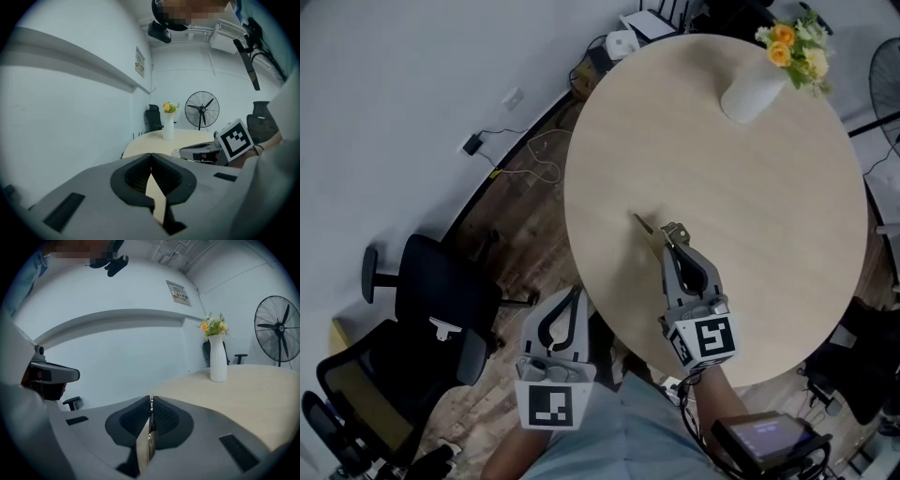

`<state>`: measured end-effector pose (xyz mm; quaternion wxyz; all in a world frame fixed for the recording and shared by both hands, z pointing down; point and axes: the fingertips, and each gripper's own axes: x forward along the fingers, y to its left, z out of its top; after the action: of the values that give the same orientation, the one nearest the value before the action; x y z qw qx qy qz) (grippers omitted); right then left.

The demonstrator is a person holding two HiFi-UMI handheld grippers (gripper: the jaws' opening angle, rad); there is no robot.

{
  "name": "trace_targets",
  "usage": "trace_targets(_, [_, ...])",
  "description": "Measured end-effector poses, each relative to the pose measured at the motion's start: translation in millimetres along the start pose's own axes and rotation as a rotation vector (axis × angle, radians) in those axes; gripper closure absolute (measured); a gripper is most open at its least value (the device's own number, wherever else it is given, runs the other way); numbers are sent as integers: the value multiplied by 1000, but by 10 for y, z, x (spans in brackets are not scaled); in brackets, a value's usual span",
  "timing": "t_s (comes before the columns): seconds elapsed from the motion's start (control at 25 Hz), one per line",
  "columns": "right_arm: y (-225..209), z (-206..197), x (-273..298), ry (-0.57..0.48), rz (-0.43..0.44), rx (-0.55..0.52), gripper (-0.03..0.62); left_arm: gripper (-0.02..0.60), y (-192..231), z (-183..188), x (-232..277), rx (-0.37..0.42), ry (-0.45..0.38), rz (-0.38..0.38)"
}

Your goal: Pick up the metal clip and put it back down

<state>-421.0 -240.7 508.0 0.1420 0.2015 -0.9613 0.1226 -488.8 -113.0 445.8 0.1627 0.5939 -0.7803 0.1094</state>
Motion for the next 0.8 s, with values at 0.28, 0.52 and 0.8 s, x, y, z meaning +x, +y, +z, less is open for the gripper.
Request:
trace_targets(0.28, [-49,-356,350,46,12,44,540,561,253,-300,294,-39,85,14])
trace_targets(0.52, [-131,-506,402,68,-9,46,539,561,267,-375,400,-55,96,17])
trace_targets(0.8, [-306,-517,275,92,-79,35,536,561,125,-284,356,-33,79,-4])
